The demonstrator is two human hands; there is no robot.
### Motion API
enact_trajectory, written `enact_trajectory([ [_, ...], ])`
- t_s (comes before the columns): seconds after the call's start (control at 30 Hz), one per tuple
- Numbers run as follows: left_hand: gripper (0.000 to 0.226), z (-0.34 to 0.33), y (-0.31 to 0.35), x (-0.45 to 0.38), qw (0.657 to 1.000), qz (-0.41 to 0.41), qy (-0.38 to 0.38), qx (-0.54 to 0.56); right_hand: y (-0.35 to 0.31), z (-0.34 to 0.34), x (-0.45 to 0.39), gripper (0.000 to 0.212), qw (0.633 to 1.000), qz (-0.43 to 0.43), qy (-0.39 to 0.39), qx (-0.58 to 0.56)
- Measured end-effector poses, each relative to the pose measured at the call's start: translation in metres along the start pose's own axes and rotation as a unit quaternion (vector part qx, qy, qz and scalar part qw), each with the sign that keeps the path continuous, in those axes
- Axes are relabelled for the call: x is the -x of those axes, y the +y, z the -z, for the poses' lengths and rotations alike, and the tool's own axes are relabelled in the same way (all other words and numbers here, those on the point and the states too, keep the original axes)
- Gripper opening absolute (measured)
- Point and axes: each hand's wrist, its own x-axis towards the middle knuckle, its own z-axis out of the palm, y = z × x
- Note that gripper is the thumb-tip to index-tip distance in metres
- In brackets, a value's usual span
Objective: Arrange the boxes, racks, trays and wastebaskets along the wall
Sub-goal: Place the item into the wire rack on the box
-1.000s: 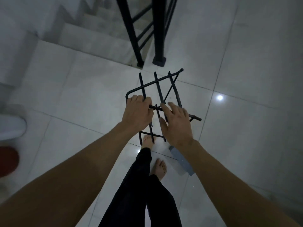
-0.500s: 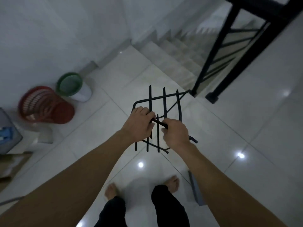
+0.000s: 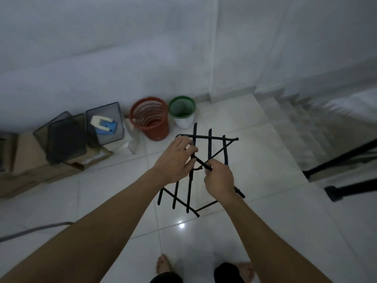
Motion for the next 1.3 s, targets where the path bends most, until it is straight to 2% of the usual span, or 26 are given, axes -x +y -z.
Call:
enact_trajectory([
  [0.1,0.040,0.043,-0.050,0.044,0.997,0.060,0.047,-0.012,-0.069,-0.019,-0.005,0.012,1.000,0.023,0.003,-0.008],
  [0.27,0.053,0.121,-0.120,0.107,0.986,0.114,0.124,-0.010,-0.188,-0.042,-0.007,0.009,0.997,0.080,-0.004,-0.024],
  [0.47,0.058,0.206,-0.193,0.184,0.945,0.231,0.232,-0.009,-0.328,-0.054,0.000,0.007,0.986,0.158,0.021,-0.047],
  [0.6,0.065,0.237,-0.236,0.238,0.887,0.388,0.245,-0.054,-0.400,-0.053,0.001,0.005,0.978,0.179,0.021,-0.107],
  [0.73,0.075,0.274,-0.263,0.270,0.816,0.520,0.253,0.008,-0.453,-0.054,-0.007,0.007,0.960,0.196,-0.038,-0.198],
  [0.8,0.075,0.295,-0.275,0.277,0.798,0.535,0.272,0.048,-0.476,-0.055,-0.016,0.007,0.951,0.211,-0.070,-0.216],
  [0.9,0.074,0.323,-0.299,0.286,0.775,0.545,0.316,0.052,-0.508,-0.060,-0.035,0.008,0.935,0.222,-0.127,-0.244],
  [1.1,0.069,0.385,-0.333,0.290,0.687,0.577,0.435,0.076,-0.573,-0.070,-0.072,0.010,0.903,0.249,-0.237,-0.258],
  [1.2,0.059,0.411,-0.346,0.296,0.629,0.595,0.486,0.114,-0.605,-0.074,-0.088,0.011,0.884,0.276,-0.286,-0.248],
  [1.3,0.040,0.423,-0.363,0.312,0.597,0.618,0.500,0.107,-0.636,-0.088,-0.103,0.013,0.867,0.294,-0.331,-0.227],
])
